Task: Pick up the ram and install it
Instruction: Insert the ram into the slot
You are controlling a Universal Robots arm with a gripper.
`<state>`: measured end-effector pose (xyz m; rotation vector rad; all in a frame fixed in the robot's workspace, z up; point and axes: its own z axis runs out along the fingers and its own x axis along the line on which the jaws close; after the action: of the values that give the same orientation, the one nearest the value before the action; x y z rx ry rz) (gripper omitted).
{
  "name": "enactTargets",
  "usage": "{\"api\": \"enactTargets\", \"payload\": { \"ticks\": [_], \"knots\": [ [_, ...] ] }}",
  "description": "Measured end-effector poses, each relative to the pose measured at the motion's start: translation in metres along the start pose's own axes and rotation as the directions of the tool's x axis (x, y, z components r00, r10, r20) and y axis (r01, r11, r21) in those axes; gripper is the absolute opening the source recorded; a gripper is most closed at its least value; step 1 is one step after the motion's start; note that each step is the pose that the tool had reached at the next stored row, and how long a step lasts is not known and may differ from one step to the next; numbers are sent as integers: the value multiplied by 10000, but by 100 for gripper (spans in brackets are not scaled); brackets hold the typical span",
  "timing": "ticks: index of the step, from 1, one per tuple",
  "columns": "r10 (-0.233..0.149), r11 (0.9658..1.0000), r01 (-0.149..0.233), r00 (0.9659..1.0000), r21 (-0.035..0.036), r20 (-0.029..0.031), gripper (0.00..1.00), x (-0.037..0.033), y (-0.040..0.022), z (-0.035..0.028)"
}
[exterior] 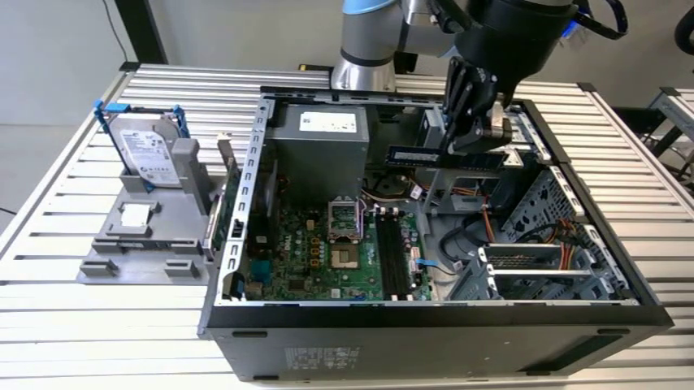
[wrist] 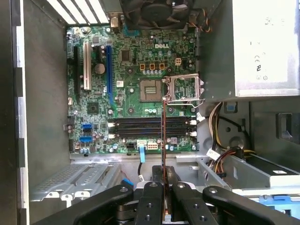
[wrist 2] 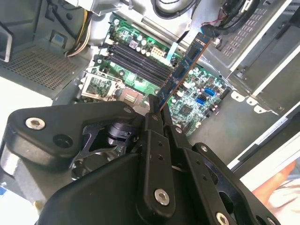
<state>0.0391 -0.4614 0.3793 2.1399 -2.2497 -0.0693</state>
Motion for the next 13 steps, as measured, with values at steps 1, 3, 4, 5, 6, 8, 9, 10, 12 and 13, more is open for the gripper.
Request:
{"api": "enactTargets", "payload": {
  "ticks": [1,3,4,5,6,8,9,10,12,13],
  "knots": [
    [0,10000,0,10000,2,-1,0,-11,1,0],
    [0,10000,0,10000,2,-2,0,-33,2,0],
    [-1,10000,1,10000,2,-4,0,-39,1,0],
    [-1,10000,1,10000,3,-7,0,-42,2,0],
    [0,10000,0,10000,3,-9,0,-43,2,1],
    [0,10000,0,10000,3,-11,0,-43,2,0],
    [0,10000,0,10000,3,-12,0,-44,2,0],
    [1,10000,-1,10000,3,-12,0,-44,2,0],
    [1,10000,-1,10000,3,-13,0,-44,2,0],
    [0,10000,0,10000,3,-13,0,-44,2,0]
  ]
}}
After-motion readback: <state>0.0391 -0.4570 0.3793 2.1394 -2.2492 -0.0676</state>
